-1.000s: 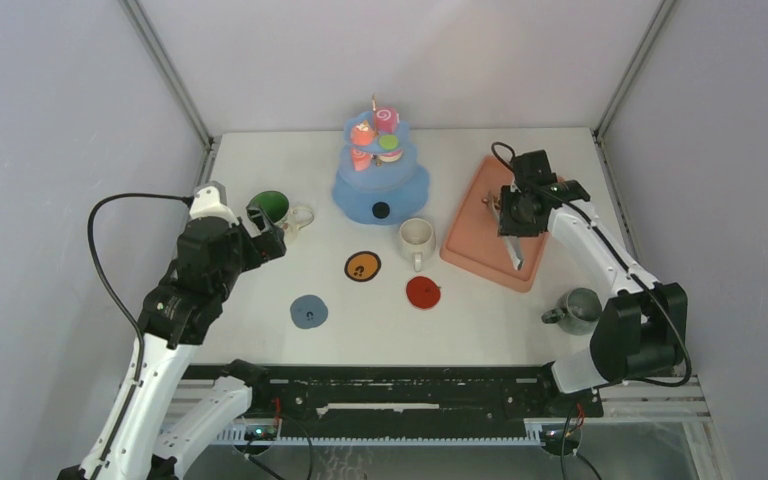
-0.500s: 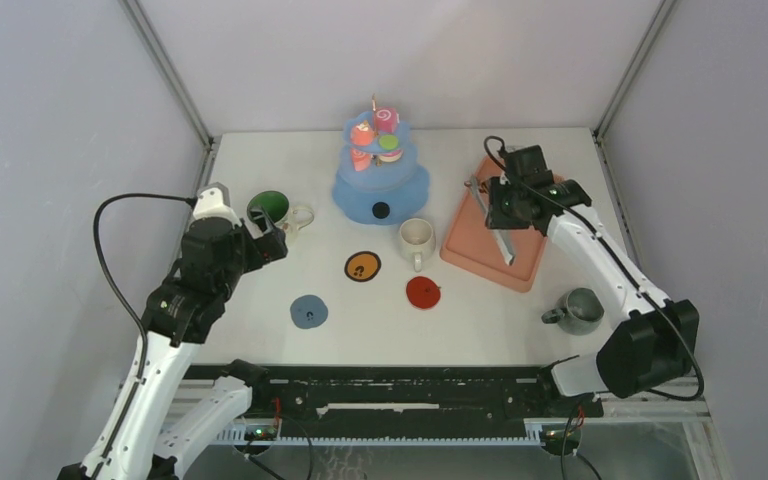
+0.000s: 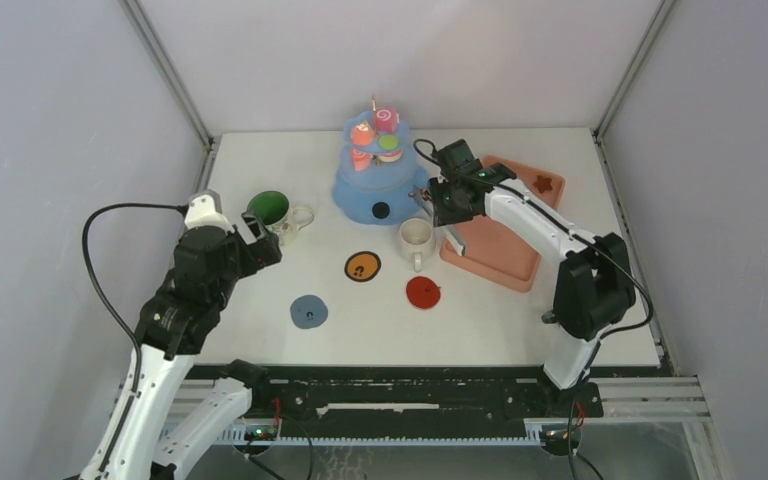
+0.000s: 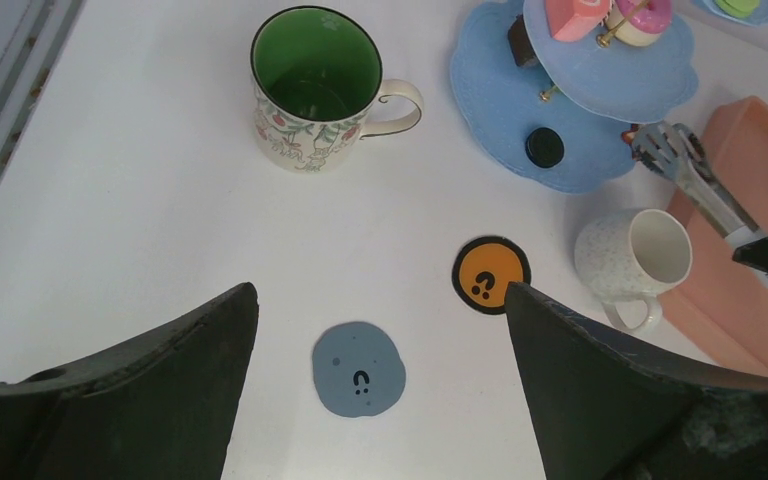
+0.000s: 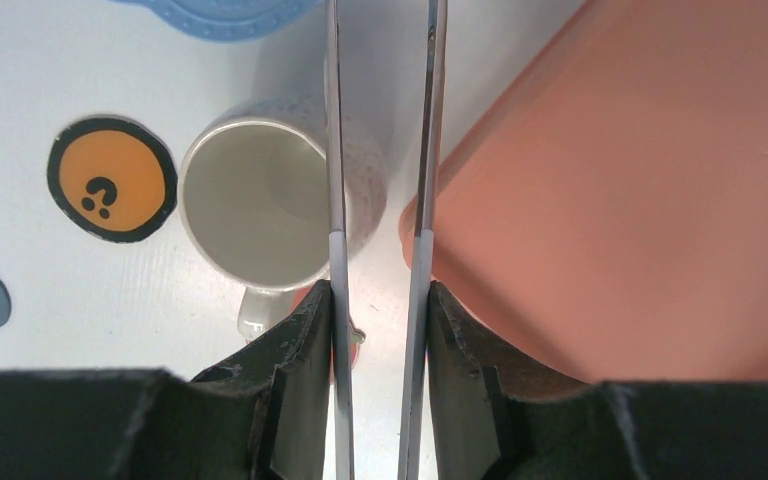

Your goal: Serve the afternoon tea

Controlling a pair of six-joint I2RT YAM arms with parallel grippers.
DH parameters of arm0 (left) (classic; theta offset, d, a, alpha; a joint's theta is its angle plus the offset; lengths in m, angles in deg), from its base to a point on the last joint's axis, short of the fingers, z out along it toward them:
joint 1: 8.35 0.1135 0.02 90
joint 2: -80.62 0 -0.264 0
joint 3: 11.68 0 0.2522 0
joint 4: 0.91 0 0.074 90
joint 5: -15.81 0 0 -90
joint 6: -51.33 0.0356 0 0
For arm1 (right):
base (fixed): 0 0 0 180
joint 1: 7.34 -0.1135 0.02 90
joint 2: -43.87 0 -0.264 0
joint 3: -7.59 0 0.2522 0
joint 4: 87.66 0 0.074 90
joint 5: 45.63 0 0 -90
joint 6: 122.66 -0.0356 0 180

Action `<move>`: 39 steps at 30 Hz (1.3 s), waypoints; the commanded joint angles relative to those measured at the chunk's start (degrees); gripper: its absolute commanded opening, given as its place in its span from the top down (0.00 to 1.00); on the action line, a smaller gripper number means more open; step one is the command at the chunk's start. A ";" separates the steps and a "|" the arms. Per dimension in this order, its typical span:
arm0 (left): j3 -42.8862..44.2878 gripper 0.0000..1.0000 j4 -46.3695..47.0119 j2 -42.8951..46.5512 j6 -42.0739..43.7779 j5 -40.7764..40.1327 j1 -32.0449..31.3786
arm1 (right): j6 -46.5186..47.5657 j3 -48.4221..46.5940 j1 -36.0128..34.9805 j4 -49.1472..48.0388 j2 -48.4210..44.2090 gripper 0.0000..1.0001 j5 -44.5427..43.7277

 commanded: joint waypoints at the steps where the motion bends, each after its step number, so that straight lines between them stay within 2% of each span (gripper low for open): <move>1: -0.26 0.02 -0.74 1.03 0.11 -2.45 0.44 | -0.62 -3.21 -1.11 -4.09 1.93 0.79 0.74; 7: -0.22 0.02 -0.89 0.78 -0.11 -2.48 0.45 | -0.66 -5.04 -2.70 -5.29 5.62 0.78 0.59; 16: -0.32 0.02 -0.89 0.77 -0.50 -2.51 0.44 | -1.41 -5.72 -3.08 -6.98 6.99 0.59 0.76; 22: -0.34 0.02 -0.89 0.93 -0.57 -2.49 0.50 | -1.54 -6.28 -3.26 -7.05 6.70 0.52 0.90; 30: -0.50 0.02 -1.06 1.41 -0.57 -2.47 0.50 | -1.68 -6.17 -3.52 -6.40 5.02 0.53 -0.09; 39: -0.55 0.02 -0.82 1.14 -0.66 -2.23 0.46 | -1.54 -2.26 -3.56 -6.20 -2.54 0.54 -2.40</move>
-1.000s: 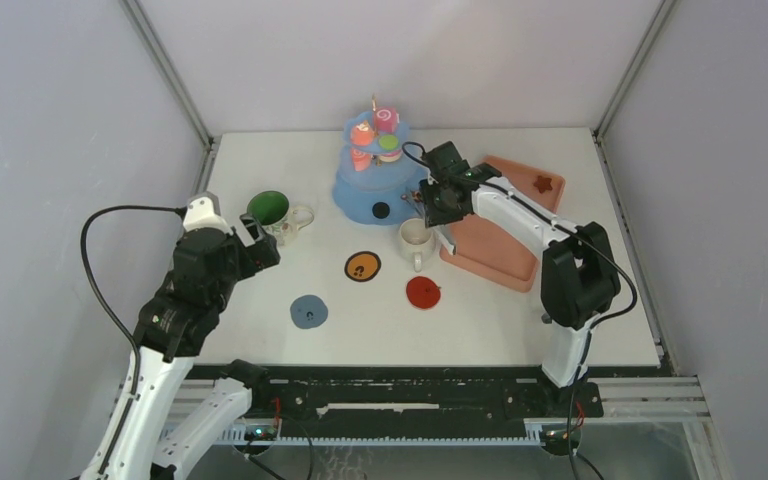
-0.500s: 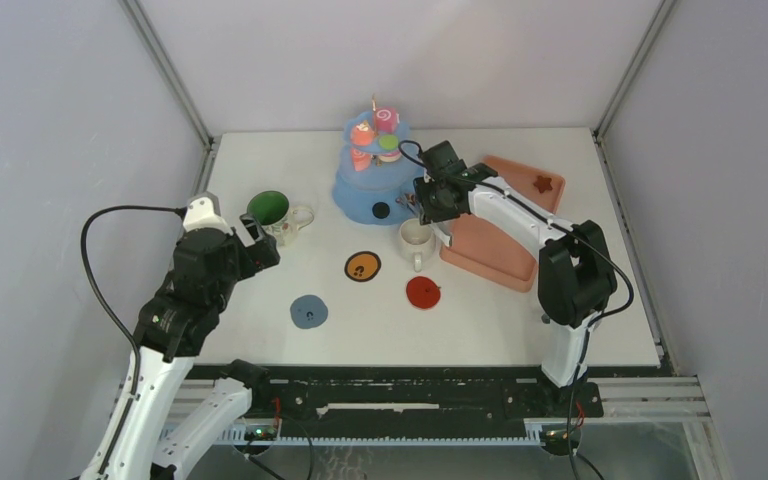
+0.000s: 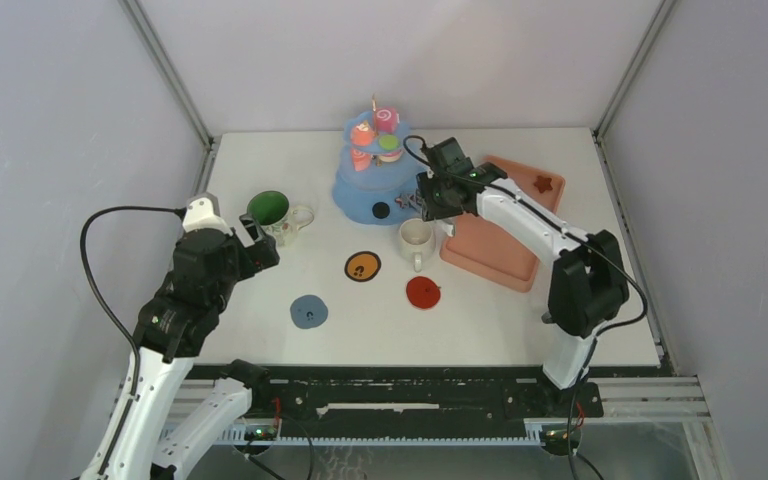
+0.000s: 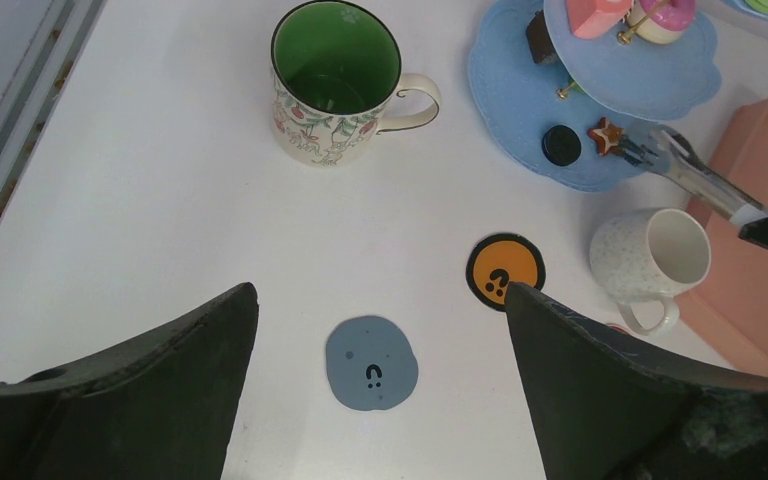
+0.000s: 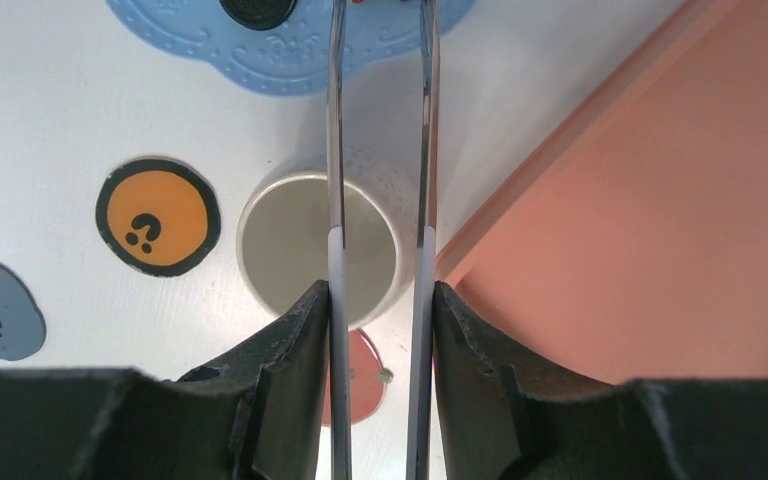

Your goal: Serve the afternoon tea

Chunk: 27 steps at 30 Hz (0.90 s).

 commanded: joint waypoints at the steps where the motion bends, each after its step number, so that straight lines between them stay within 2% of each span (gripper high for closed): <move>1: -0.52 0.02 1.42 0.06 -0.59 -0.40 0.44 | -0.89 0.83 -0.31 -1.49 -8.17 0.54 -2.21; 6: -0.48 0.02 2.07 -0.26 -0.64 0.28 0.43 | -1.29 3.15 -0.27 -0.22 -12.03 0.57 -4.26; 12: -0.47 0.02 2.33 -0.60 -0.33 0.51 0.42 | -1.64 9.45 -0.80 -1.19 -20.80 0.78 -4.49; 14: -0.61 0.02 2.64 -0.92 -0.24 0.63 0.48 | -1.05 12.05 -2.05 -2.00 -24.15 0.81 -4.65; 17: -0.65 0.02 3.03 -1.22 -0.28 0.93 0.47 | 0.83 15.11 -6.07 -3.98 -29.63 0.83 -6.62; 21: -0.52 0.03 3.46 -1.61 -0.20 0.58 0.42 | 4.07 19.38 -15.54 -8.75 -34.39 0.83 -9.48; 27: -0.23 0.02 2.79 -1.78 -0.98 -1.18 0.42 | 3.97 24.68 -27.17 -18.76 -32.69 0.83 -9.58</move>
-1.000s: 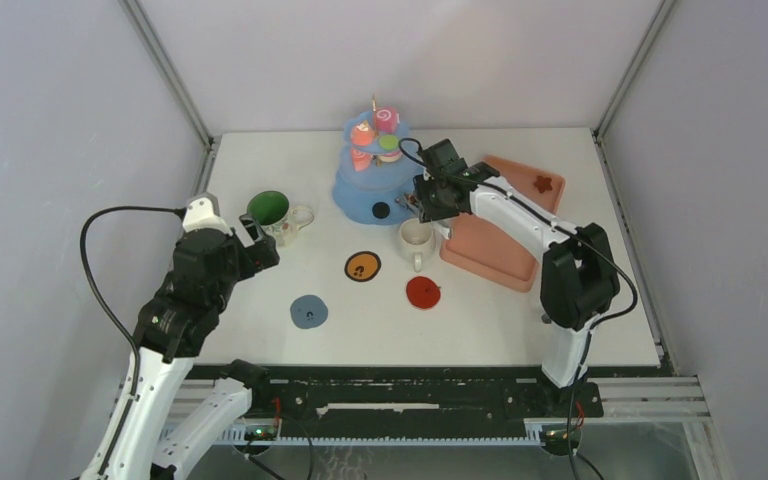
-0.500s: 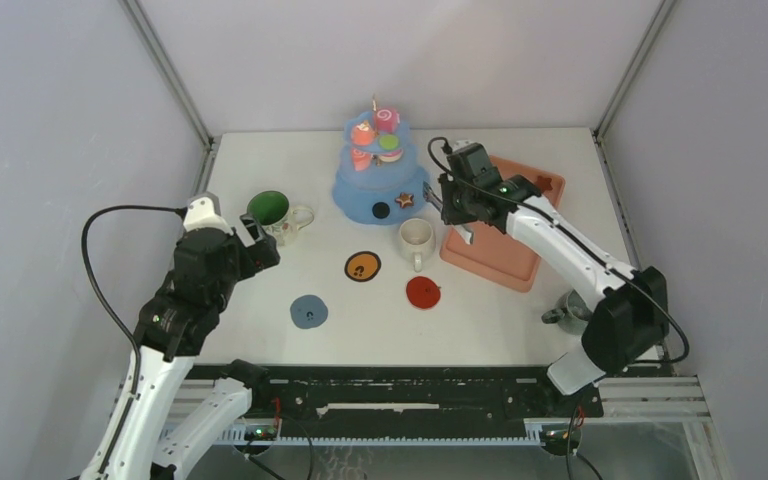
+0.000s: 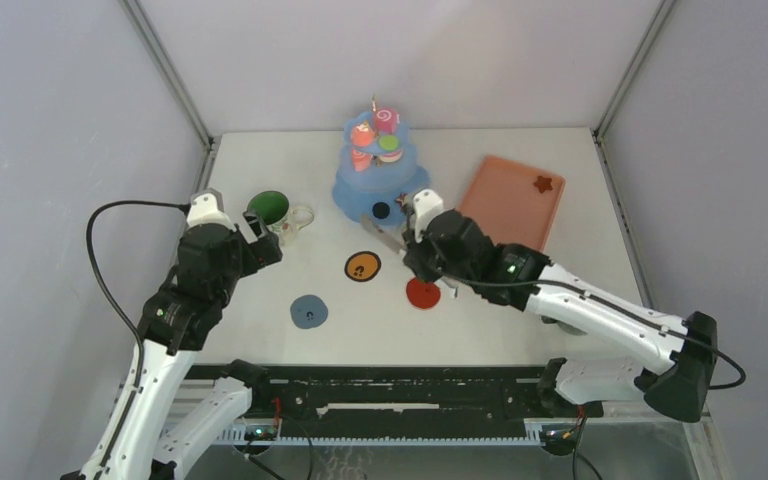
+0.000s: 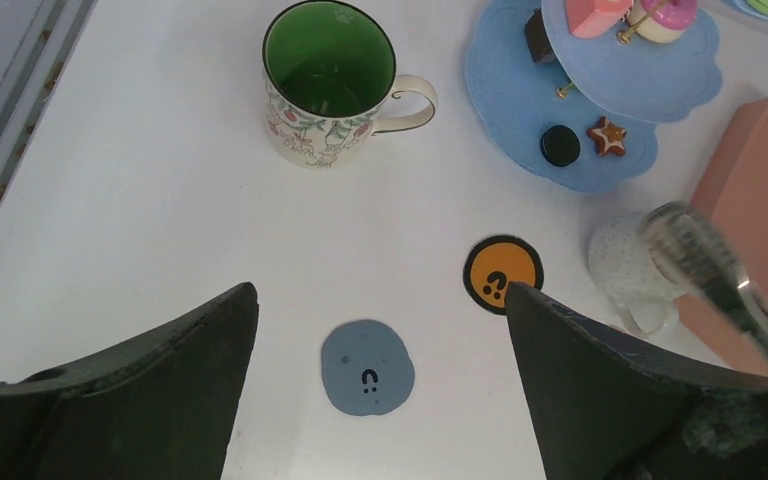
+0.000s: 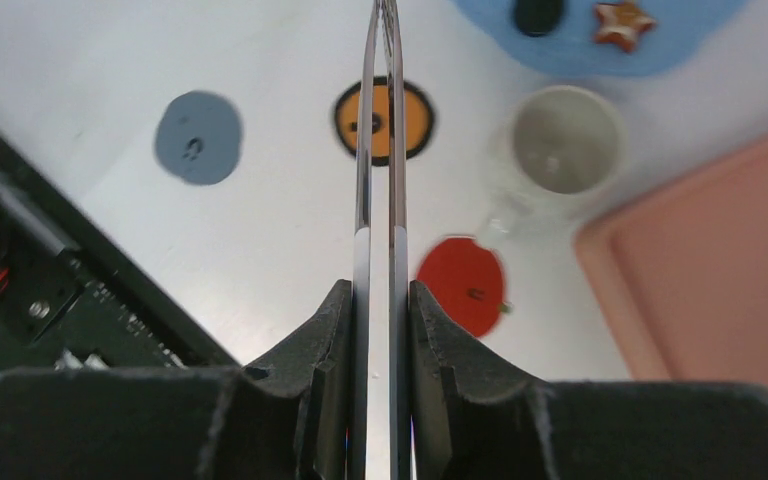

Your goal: Serve the afternoon tea

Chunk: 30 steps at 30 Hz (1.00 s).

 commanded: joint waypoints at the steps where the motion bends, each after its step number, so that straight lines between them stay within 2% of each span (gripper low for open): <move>1: -0.17 0.02 1.18 0.04 -1.15 -2.10 0.46 | 0.84 2.61 -6.47 -12.63 3.25 0.83 -0.92; 9: 0.11 0.02 -0.92 0.58 -2.06 -2.40 1.79 | 0.98 3.84 -15.56 -23.59 16.76 0.83 -4.17; 14: -0.86 0.02 -0.93 1.06 -2.53 -1.64 1.99 | -0.84 5.77 -16.38 -29.20 21.67 0.78 -4.83; 21: -1.09 0.02 -0.93 0.65 -2.77 -1.68 2.09 | -2.36 6.30 -17.17 -30.89 27.10 0.62 -3.87; 30: -1.24 0.02 -0.50 0.08 -2.69 -1.14 2.18 | -3.08 6.52 -17.15 -31.51 29.74 0.60 -4.39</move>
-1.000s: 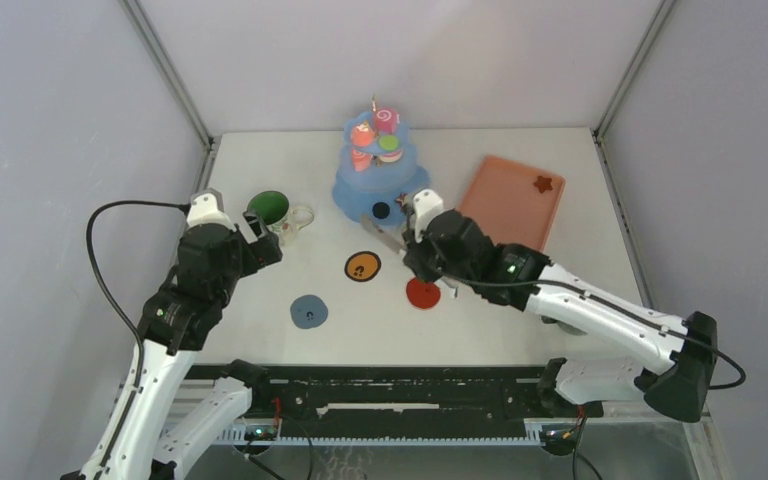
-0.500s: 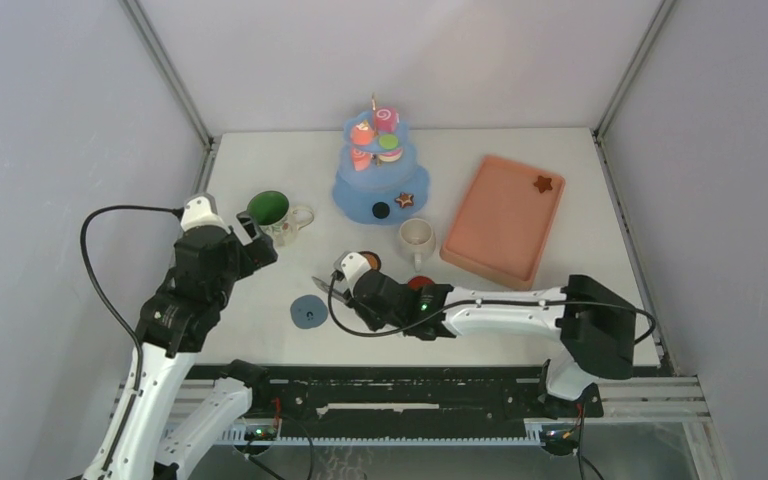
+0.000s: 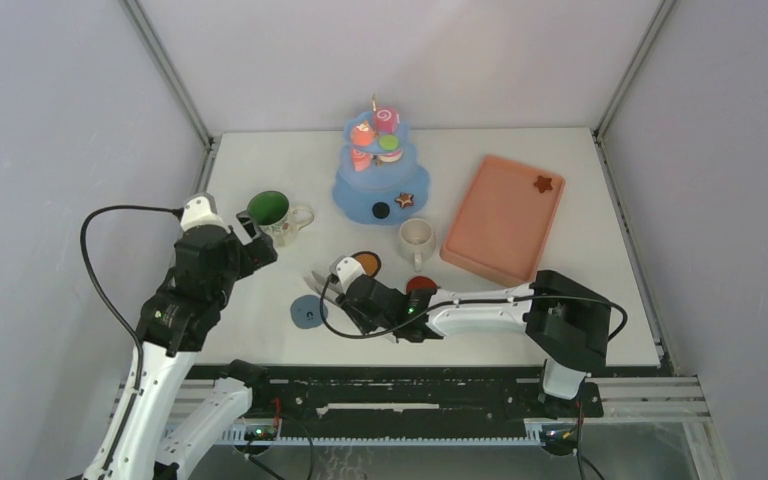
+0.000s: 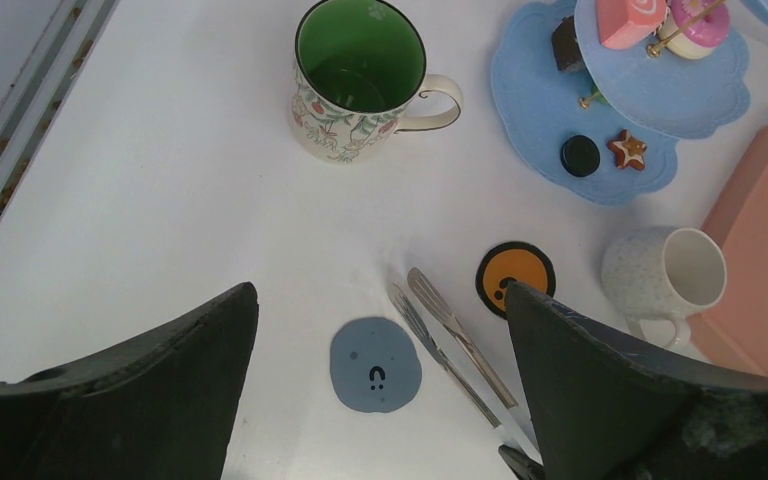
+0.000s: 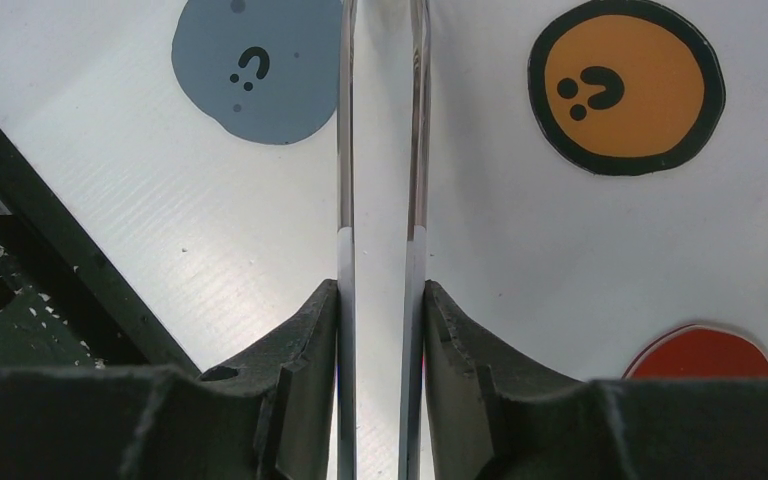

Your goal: Serve the afternoon tea

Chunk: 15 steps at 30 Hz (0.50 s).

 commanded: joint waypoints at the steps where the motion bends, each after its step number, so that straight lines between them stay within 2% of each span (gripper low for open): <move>1: -1.35 0.02 1.34 -0.38 -0.66 0.39 0.54 | -1.67 -0.28 -0.19 -3.57 0.48 0.60 -1.10; 6: -1.36 0.02 1.37 -0.16 -0.58 0.41 0.55 | -2.26 -0.26 -0.14 -4.05 0.80 0.61 -1.18; 10: -1.09 0.02 1.15 0.65 -0.51 -0.31 0.66 | -2.54 -0.26 -0.36 -5.02 -3.25 0.64 -1.79; 15: -0.13 0.02 0.25 0.82 -0.48 -0.61 1.25 | -1.78 -1.38 -0.43 -8.83 -5.76 0.67 1.64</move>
